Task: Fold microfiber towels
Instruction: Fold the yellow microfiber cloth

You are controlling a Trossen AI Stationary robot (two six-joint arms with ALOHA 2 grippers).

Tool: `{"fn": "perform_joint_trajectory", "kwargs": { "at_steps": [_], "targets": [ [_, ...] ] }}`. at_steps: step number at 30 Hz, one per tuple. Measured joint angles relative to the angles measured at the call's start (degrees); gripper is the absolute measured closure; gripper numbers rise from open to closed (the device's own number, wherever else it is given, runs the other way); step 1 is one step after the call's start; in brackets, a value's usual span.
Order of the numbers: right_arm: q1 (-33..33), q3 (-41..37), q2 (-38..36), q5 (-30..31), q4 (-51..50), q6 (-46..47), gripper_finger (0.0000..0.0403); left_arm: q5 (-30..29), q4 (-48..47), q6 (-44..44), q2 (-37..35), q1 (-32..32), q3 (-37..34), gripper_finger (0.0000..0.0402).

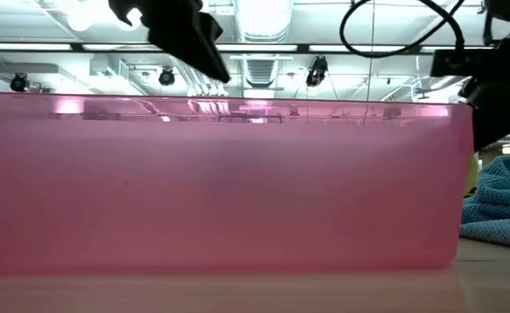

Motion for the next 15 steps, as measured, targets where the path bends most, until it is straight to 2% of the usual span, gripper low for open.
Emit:
{"fn": "perform_joint_trajectory", "kwargs": {
  "at_steps": [3, 7, 11, 15],
  "targets": [
    [2.56, -0.32, 0.04, 1.68, -0.67, 7.44, 0.0394, -0.02, 2.90, 1.67, 1.41, 0.00, 0.00, 0.0272],
    [6.63, -0.96, 0.06, 7.01, -0.91, 17.27, 0.0394, 0.02, 3.67, 3.15, 2.79, 0.04, -0.02, 0.0272],
    [11.47, -1.95, 0.22, 11.17, -0.71, 21.12, 0.0394, 0.02, 3.44, 3.01, 3.73, 0.09, -0.04, 0.0272],
    [13.59, -3.52, 0.22, 10.34, -0.69, 24.03, 0.0394, 0.02, 3.44, 2.81, 3.87, 0.09, -0.04, 0.0272]
  ]
}}
